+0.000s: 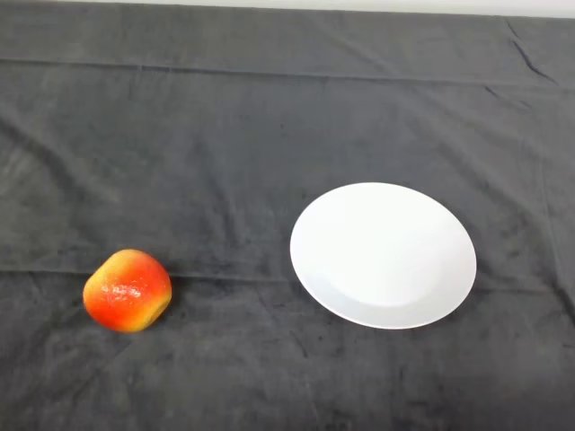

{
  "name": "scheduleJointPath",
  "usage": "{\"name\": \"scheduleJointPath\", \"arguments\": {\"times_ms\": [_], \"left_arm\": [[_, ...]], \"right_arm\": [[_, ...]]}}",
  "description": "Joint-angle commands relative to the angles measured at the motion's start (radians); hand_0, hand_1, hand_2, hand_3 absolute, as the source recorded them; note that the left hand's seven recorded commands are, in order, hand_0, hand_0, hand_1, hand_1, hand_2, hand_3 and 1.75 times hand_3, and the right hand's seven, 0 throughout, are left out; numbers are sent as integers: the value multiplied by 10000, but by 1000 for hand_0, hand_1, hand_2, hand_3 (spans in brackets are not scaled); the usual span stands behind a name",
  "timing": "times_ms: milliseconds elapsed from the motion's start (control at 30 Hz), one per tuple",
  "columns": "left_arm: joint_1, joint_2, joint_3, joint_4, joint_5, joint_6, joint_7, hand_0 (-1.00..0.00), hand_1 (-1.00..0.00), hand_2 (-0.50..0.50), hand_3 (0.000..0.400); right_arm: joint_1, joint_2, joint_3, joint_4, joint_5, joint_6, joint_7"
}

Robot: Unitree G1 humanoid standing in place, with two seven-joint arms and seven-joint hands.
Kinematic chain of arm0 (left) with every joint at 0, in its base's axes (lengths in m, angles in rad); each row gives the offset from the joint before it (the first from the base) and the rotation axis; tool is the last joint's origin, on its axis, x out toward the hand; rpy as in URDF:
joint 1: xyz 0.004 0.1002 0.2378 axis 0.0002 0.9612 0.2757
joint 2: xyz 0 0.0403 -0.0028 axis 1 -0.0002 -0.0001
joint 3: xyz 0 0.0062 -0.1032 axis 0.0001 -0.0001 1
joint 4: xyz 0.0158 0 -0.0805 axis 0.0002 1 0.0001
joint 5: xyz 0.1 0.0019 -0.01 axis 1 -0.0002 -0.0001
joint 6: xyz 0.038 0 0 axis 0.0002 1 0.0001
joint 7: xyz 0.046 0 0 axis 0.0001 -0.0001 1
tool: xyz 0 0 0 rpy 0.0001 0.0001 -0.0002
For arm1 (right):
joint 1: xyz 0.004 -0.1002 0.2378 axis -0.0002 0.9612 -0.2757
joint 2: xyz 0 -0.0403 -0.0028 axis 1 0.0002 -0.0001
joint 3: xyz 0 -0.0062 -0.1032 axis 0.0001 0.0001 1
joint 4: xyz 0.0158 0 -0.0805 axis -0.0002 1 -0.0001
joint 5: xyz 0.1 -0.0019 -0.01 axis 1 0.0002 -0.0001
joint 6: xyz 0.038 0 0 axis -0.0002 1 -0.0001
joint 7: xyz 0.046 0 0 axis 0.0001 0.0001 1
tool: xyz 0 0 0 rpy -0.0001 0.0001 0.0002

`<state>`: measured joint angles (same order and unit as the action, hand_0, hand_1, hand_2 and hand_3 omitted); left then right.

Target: Move the apple to the plate

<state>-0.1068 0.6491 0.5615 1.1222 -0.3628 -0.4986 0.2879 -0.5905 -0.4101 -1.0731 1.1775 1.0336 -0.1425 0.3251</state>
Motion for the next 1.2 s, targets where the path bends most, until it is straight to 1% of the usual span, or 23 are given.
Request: {"name": "scheduleJointPath", "arguments": {"times_ms": [33, 400, 633, 967, 1200], "left_arm": [[-343, 21, 269, 450, 244, -197, -84, 0, 0, 0, 0], [-374, 83, 236, 416, 381, -299, -116, 0, 0, 0, 0], [-385, 159, 157, 364, 576, -558, -60, 0, 0, 0, 0], [-408, 137, -293, 283, 1357, -1469, 422, 0, 0, 0, 0], [-475, 100, -554, 306, 1809, -2087, 631, 0, 0, 0, 0]], "right_arm": [[15, -409, -127, 61, -16, -42, 88], [15, -409, -127, 61, -16, -42, 88], [15, -409, -127, 61, -17, -43, 88], [15, -409, -128, 62, -17, -43, 88], [14, -410, -128, 64, -16, -43, 90]]}}
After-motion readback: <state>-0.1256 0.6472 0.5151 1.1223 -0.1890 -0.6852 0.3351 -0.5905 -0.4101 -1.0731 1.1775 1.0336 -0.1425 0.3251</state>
